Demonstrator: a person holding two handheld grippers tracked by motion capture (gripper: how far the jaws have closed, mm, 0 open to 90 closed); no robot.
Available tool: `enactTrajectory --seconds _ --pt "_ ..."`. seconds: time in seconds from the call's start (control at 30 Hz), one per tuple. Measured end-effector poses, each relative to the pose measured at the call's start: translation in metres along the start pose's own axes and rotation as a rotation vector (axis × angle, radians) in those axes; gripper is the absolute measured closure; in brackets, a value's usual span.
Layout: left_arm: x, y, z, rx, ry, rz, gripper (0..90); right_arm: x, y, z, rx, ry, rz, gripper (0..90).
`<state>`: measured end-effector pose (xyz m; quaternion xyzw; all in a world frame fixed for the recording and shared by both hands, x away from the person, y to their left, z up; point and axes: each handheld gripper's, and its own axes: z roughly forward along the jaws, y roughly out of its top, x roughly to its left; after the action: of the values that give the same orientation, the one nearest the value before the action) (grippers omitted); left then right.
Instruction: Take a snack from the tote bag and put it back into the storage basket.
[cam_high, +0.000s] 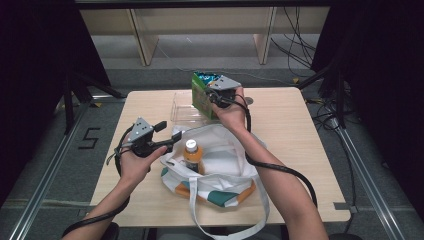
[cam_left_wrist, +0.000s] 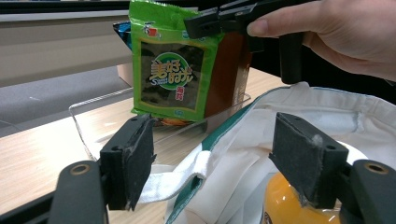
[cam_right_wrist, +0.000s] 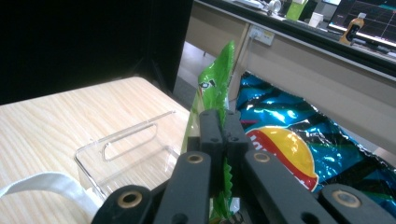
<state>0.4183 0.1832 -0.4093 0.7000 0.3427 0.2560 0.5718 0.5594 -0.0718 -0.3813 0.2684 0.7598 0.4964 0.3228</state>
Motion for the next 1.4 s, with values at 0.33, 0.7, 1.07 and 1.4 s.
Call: enactTrajectory --seconds 0.33,0.7,1.07,1.4 --pt "0.0 -0.0005 0.0008 0.001 -0.001 -0.001 28.9 -0.0021 -0.0039 -0.0021 0.025 -0.003 -0.003 90.0" --pt "-0.0005 -0.0008 0.0011 0.004 -0.001 -0.002 28.9 -0.0024 -0.0045 -0.0049 0.062 -0.002 -0.009 90.0" --pt "-0.0004 -0.0007 0.0008 0.004 0.0 0.0 28.9 -0.0043 -0.0046 -0.0059 0.096 0.024 -0.01 90.0" --pt "-0.0004 -0.0005 0.0007 0.002 0.0 0.0 28.9 -0.0043 -0.0055 -0.0055 0.125 0.041 -0.006 90.0"
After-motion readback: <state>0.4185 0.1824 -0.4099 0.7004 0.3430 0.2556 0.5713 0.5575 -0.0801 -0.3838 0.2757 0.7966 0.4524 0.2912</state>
